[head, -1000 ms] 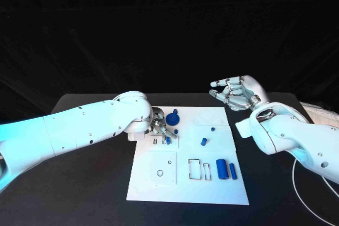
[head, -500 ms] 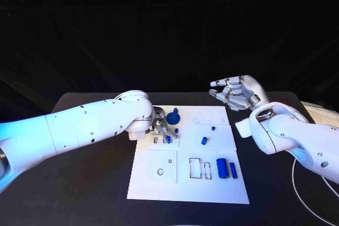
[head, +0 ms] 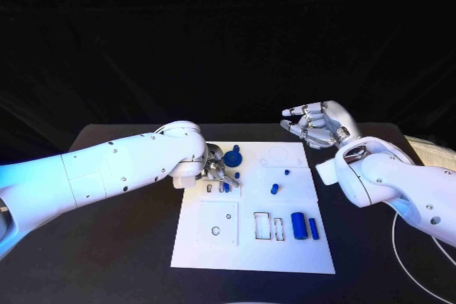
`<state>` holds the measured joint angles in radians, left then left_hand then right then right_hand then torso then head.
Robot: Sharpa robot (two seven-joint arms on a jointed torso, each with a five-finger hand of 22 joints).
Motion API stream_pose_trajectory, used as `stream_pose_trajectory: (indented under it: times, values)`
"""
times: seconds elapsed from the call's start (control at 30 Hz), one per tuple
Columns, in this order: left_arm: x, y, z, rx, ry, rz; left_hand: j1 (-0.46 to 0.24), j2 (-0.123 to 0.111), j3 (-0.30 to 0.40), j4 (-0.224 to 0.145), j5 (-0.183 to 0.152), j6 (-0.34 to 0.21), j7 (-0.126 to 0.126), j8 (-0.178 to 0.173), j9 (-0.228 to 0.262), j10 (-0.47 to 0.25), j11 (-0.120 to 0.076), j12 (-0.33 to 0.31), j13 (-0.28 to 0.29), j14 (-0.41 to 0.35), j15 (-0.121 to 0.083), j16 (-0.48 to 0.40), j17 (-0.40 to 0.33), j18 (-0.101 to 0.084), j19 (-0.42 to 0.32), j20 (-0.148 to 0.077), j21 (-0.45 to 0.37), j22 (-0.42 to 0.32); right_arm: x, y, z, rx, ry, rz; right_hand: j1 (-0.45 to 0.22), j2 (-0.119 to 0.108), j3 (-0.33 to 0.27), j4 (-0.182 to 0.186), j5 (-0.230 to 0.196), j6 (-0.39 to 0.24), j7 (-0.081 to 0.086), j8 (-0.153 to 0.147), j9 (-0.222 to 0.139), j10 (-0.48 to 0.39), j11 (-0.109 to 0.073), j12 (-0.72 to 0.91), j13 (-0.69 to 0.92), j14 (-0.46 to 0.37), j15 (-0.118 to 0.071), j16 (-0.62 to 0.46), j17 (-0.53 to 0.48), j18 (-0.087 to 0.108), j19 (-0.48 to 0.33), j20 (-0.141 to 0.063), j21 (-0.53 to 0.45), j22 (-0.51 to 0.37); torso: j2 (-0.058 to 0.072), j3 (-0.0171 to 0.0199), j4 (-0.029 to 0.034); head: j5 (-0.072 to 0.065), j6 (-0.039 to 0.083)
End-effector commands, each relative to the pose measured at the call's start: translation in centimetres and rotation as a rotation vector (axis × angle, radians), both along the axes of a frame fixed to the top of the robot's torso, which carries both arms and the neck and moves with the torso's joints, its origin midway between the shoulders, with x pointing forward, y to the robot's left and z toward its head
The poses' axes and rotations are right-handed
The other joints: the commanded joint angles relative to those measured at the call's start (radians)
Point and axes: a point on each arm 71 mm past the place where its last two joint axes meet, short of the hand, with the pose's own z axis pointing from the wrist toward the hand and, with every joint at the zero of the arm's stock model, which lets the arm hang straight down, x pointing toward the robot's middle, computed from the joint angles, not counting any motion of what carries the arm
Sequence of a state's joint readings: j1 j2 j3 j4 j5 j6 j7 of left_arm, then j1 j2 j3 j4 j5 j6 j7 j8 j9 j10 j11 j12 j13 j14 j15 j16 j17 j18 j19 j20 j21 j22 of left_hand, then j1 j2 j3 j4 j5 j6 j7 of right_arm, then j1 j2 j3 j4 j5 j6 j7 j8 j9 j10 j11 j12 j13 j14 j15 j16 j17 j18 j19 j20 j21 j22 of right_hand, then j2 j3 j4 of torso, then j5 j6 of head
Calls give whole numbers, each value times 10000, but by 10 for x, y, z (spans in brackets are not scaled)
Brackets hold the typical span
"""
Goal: Assemble the parts on the task board
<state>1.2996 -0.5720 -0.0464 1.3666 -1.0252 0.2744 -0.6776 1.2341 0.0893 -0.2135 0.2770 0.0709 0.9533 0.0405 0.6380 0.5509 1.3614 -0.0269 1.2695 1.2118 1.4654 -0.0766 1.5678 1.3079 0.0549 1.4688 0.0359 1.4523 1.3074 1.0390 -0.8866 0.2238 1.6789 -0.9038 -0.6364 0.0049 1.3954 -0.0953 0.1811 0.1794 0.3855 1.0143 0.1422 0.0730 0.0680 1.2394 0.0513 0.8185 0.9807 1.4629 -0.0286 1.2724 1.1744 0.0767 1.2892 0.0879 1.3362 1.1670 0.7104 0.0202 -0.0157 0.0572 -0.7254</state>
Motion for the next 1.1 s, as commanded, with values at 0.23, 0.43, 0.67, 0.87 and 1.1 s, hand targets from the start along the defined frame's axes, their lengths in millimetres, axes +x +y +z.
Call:
stream_pose_trajectory:
  times: [0.23, 0.43, 0.67, 0.87, 1.1]
  values:
    - [-1, -1, -1, 112, 97, -134, 448, 171, 264, -165, 58, -92, -21, 58, 144, 46, -14, 59, 28, 1054, -68, 30, 2629, -134, 166, -75, 47, 880, -1, 2, 0, -101, -83, 197, -47, -45, 57, 22, 33, 37, -15, 38, 11, -80, -25, 26, -9, 264, 44, -16, -5, 162, -21, -4, -46, -14, 2, -2, 0, 8, -33]
    - [-1, -2, -1, 109, 102, -155, 1878, 481, 1336, -991, 131, -323, -134, -82, 263, -11, -125, -12, 17, 1054, -162, 30, 2629, -124, 138, -155, 20, 860, 0, 2, 0, -108, -75, 191, -47, -45, 57, 22, 33, 37, -15, 38, 11, -80, -25, 26, -9, 264, 44, -16, -5, 162, -21, -4, -46, -14, 7, 2, -9, 5, -60]
    - [-2, -2, -1, 20, 170, -108, 2550, 62, 2858, -1481, 464, -479, -44, -445, 249, -114, -70, -209, -77, 1054, -132, 30, 2629, -117, 103, -163, -19, 835, 0, 1, 0, -119, -58, 180, -53, -41, 73, 28, 67, 38, -16, 38, 10, -79, -26, 30, -13, 266, 43, -17, -1, 162, -21, -6, -52, -20, 3, 5, -5, -4, -90]
    - [-2, -1, -1, -185, 200, 42, 1359, -1500, 6587, -1433, 448, -376, 68, -580, 647, -33, -16, -293, -82, 1054, -42, 30, 2629, -112, 96, -75, -42, 876, 0, 1, -1, -124, -49, 176, -53, -41, 73, 28, 67, 38, -16, 38, 10, -79, -26, 30, -13, 266, 43, -17, -1, 162, -21, -6, -52, -20, 3, 12, 5, 0, -94]
    - [-6, 3, 2, -844, 63, 460, 582, -2069, 8294, -1859, 643, -396, 65, -429, 1055, 27, 24, -303, -65, 1054, -35, 30, 2629, -113, 105, -51, -52, 908, 1, 1, -2, -120, -15, 130, -49, -48, 85, 24, 92, 35, -18, 37, 9, -86, -27, 23, -24, 267, 41, -22, -4, 167, -32, -7, -66, -40, 6, 11, 1, 61, -73]
